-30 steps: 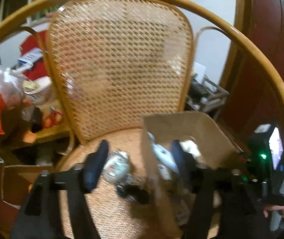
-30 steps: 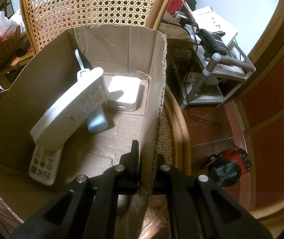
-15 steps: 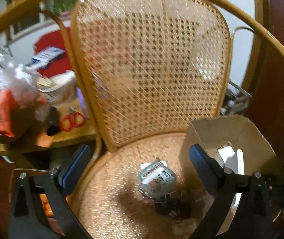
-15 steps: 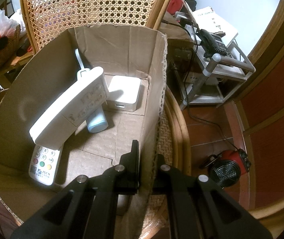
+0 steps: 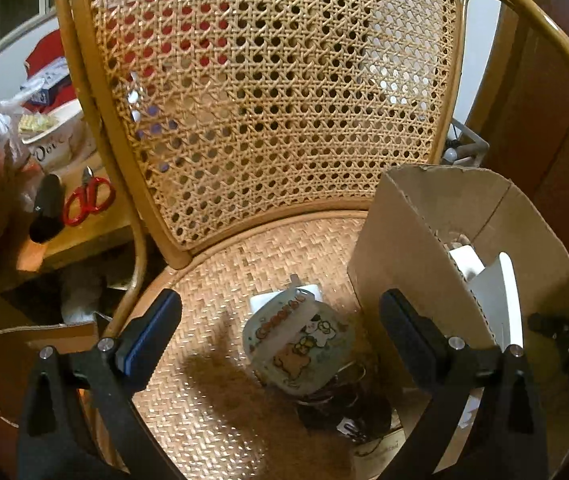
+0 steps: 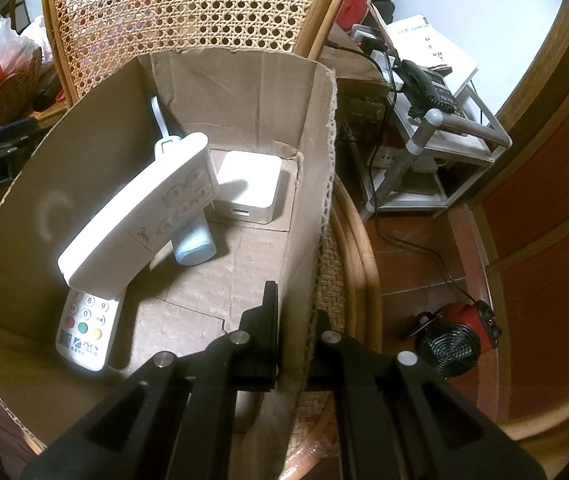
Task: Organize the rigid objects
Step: 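Lower the left gripper and close it on the round Cheers meter, then carry the Cheers meter into the box and open the left gripper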
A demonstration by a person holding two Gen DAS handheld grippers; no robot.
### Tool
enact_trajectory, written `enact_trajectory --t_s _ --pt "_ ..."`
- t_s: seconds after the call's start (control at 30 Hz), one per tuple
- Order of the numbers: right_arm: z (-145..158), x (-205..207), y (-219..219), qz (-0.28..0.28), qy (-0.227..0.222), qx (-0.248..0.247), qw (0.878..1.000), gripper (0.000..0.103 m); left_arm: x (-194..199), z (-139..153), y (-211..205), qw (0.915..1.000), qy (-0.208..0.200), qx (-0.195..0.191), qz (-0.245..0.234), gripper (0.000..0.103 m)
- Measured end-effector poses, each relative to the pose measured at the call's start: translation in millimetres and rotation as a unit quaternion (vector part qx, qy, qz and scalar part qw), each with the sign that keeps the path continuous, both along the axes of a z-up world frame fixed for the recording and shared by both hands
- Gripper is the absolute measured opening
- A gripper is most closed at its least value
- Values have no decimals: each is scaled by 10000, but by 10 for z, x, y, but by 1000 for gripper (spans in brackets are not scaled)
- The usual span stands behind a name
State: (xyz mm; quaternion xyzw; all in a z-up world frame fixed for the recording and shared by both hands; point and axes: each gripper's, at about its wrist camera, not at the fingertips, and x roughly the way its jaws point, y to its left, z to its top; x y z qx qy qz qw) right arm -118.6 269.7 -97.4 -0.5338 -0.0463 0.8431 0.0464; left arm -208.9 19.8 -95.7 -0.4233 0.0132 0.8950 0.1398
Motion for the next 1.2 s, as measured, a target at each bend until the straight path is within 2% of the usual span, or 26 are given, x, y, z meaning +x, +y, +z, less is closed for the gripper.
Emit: enact_trajectory --t_s 0.1,0.37,0.63,0.73,0.87,0.97,1.1,1.2 --pt "-1 0 -1 -1 2 -6 10000 8 -41 -57 -65 9997 -186 152 77 98" --pt "-3 1 3 -11 -1 -13 10000 8 -73 -186 -37 9991 -409 133 -14 98" --pt "-17 -4 8 -25 -22 -27 10000 8 -109 -273 8 9989 -404 -117 202 97" --pt "-19 -6 11 -32 -32 -63 10000 8 -101 -286 46 9990 -404 -116 166 87" --pt "-20 -11 29 -41 -44 -112 9999 8 -70 -325 127 9989 -446 -61 -143 62" --pt "-21 -12 30 -40 -44 -117 9999 8 -30 -311 221 9986 -374 -378 -70 62" --pt "-21 -4 36 -18 -47 -162 9999 8 -18 -301 182 9985 -530 -115 91 62" --pt "-21 -6 44 -6 -51 -191 9998 8 19 -240 166 9988 -406 -266 121 62"
